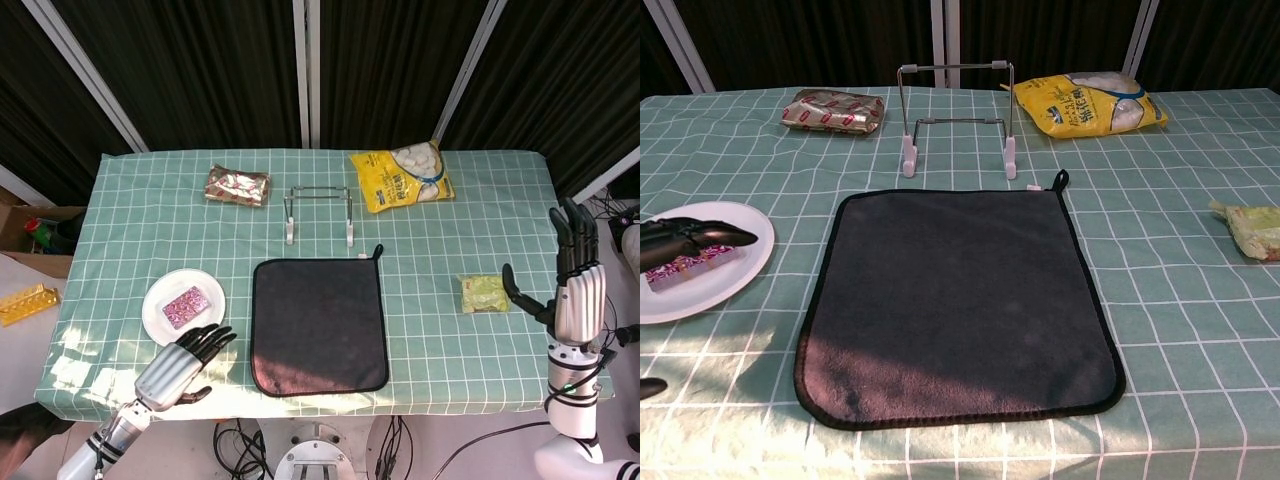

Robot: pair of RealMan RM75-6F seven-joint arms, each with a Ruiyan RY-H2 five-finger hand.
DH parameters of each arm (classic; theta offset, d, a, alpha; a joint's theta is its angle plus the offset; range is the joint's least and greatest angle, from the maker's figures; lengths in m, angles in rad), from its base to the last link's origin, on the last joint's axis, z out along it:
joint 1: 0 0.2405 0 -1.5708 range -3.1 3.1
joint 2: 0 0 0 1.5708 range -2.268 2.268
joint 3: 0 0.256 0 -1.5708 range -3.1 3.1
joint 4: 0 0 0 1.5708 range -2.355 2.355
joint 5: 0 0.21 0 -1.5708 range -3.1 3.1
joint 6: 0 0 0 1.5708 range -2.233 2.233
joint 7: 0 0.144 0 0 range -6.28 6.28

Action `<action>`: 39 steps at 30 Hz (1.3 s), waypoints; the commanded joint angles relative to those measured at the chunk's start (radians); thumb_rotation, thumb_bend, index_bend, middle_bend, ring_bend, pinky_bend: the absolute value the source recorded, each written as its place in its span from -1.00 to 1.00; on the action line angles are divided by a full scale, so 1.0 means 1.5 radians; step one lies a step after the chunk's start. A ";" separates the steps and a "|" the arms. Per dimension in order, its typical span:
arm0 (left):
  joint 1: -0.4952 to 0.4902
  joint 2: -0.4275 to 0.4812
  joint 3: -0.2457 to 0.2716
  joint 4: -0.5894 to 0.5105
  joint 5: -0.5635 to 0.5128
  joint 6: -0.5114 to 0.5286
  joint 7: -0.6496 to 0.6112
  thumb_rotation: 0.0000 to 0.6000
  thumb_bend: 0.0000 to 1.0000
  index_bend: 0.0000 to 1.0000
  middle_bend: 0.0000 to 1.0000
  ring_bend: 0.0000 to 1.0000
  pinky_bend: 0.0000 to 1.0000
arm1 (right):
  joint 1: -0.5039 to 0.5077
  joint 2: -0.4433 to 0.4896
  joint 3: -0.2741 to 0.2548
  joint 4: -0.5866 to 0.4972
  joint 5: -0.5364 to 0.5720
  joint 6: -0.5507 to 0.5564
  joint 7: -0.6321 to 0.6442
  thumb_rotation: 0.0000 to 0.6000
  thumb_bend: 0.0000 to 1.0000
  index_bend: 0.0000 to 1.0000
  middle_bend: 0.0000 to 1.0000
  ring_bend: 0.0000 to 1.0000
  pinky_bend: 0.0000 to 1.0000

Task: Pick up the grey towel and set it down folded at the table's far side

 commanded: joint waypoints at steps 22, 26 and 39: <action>-0.058 -0.179 -0.020 0.141 0.024 -0.046 -0.103 1.00 -0.55 -0.72 -0.83 -0.83 -0.60 | -0.016 0.008 -0.019 -0.002 -0.007 0.014 -0.002 1.00 -0.28 -1.00 -1.00 -1.00 -1.00; -0.061 -0.194 -0.026 0.160 0.018 -0.043 -0.107 1.00 -0.56 -0.69 -0.82 -0.83 -0.60 | -0.019 0.009 -0.021 -0.003 -0.008 0.016 -0.001 1.00 -0.28 -1.00 -1.00 -1.00 -1.00; -0.076 -0.221 -0.024 0.199 0.016 -0.040 -0.120 1.00 -0.54 -0.63 -0.82 -0.83 -0.60 | -0.026 0.008 -0.027 0.000 -0.011 0.021 0.000 1.00 -0.27 -1.00 -1.00 -1.00 -1.00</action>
